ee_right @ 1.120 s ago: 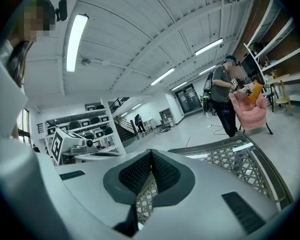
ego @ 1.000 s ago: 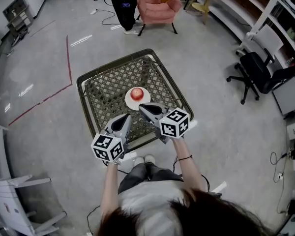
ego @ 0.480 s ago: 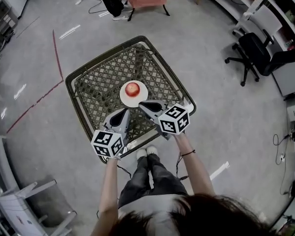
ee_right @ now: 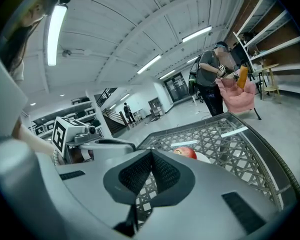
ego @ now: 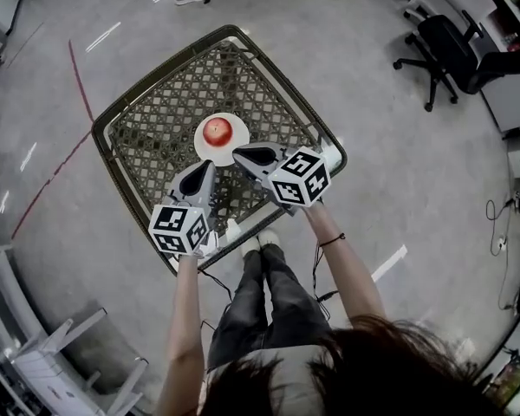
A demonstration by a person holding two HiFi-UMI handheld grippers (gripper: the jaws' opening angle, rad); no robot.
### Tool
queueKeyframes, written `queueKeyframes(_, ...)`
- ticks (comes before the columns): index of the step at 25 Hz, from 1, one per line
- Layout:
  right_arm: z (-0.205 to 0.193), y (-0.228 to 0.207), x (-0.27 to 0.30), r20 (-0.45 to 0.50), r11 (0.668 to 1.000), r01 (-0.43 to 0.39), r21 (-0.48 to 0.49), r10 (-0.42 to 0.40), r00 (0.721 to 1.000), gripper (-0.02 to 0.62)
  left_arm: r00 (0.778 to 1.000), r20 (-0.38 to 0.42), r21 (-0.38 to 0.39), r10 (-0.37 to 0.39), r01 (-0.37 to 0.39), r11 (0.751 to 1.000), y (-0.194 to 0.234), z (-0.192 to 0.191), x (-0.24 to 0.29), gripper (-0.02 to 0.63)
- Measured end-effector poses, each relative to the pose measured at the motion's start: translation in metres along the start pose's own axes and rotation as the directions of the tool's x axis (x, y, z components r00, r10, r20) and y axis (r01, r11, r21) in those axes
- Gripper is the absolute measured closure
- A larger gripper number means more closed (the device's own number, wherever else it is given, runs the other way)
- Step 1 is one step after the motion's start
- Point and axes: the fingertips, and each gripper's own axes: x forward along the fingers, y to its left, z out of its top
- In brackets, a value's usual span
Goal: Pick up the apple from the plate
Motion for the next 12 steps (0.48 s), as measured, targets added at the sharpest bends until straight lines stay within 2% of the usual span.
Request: queueKeyframes(12,-0.021,-0.039,0.023,0.000,1.000,0.010,0.011,-0.010,1.000,0.586,0.999,-0.017,0.018,0.032,-0.032,0.999,0.027,-0.017,0.032,0.594)
